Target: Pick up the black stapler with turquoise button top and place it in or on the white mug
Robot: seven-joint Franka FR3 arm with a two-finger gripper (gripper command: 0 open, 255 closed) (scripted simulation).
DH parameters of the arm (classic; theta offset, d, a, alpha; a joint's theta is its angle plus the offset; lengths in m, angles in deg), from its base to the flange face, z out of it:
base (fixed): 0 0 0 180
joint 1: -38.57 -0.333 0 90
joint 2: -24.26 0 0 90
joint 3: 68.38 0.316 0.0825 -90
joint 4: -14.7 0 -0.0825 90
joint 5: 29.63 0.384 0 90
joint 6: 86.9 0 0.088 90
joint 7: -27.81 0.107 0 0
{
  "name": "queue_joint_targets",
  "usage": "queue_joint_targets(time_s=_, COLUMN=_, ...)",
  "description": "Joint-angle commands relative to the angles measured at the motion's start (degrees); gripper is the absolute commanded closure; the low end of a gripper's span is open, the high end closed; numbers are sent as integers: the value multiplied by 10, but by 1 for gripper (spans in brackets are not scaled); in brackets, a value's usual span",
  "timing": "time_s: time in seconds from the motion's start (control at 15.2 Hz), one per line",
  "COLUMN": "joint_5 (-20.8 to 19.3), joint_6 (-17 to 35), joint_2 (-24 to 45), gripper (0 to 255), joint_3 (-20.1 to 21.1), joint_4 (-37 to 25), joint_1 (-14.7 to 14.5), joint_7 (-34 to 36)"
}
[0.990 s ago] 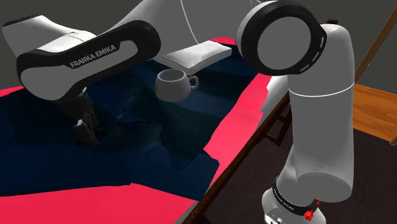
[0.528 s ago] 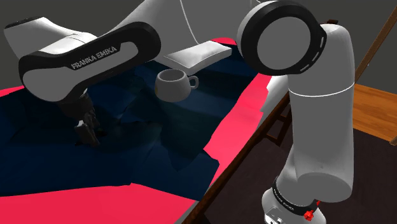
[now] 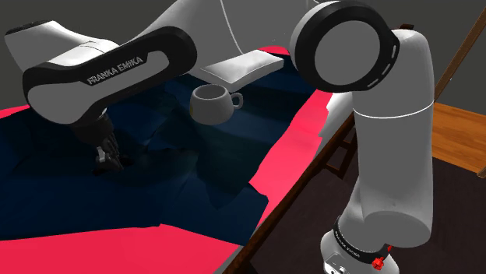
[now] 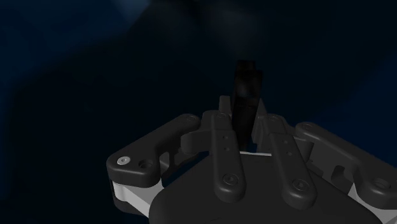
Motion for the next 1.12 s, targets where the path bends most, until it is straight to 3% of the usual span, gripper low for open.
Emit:
queue_joint_targets(time_s=0.0, joint_5=0, joint_6=0, joint_2=0, gripper=255, joint_3=0, joint_4=0, joint_1=0, joint_7=0)
queue_joint_targets(time_s=1.06, joint_5=7, joint_6=-110, joint_2=-9, gripper=255, joint_3=4, joint_4=-102, joint_1=-7, joint_7=-10)
